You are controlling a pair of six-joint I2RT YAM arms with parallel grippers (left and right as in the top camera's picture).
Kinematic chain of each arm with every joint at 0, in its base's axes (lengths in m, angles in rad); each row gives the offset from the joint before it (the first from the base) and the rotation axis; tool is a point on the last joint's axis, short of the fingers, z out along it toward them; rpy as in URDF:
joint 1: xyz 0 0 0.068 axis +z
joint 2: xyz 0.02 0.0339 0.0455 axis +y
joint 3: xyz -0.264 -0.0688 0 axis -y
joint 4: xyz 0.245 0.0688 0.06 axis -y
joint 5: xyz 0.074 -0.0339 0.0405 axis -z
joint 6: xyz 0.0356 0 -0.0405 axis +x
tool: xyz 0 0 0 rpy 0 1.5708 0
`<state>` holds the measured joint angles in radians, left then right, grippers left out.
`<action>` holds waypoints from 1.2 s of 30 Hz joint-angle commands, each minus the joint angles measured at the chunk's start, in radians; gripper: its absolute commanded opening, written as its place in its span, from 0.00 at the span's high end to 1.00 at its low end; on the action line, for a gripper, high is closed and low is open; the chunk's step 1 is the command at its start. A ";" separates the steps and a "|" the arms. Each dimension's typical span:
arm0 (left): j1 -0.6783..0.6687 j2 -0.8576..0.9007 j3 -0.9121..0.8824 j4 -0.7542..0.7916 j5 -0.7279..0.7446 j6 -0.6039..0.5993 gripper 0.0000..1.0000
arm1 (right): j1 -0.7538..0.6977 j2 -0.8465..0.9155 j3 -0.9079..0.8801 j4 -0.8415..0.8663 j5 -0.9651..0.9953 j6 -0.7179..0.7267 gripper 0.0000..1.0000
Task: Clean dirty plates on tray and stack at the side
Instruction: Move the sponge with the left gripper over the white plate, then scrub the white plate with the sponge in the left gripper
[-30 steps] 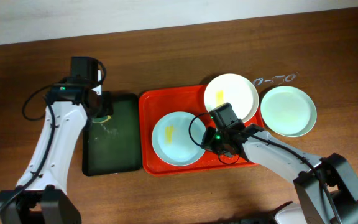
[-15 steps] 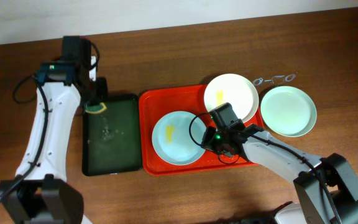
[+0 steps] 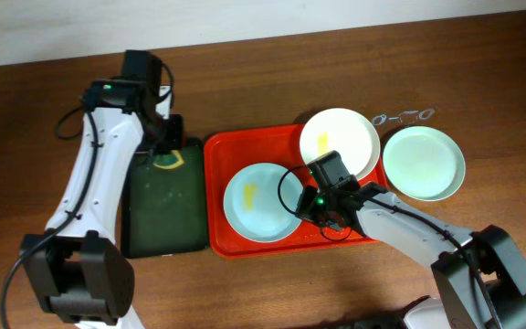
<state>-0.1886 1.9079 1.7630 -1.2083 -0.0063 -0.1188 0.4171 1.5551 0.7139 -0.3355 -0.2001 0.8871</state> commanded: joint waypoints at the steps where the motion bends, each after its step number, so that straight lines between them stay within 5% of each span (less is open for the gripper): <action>1: -0.078 0.000 0.008 0.003 0.108 0.015 1.00 | 0.008 0.005 -0.003 0.000 0.021 0.009 0.96; 14: -0.302 0.012 -0.227 0.200 0.149 -0.023 1.00 | 0.008 0.005 -0.003 -0.001 0.020 0.008 0.96; 26: -0.337 0.154 -0.306 0.355 0.141 -0.026 1.00 | 0.008 0.005 -0.003 -0.001 0.012 0.008 0.96; 36: -0.389 0.270 -0.307 0.307 0.143 -0.021 1.00 | 0.008 0.005 -0.003 -0.001 0.009 0.008 0.96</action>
<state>-0.5411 2.0968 1.4853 -0.8661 0.1123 -0.1356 0.4171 1.5551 0.7139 -0.3355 -0.2005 0.8871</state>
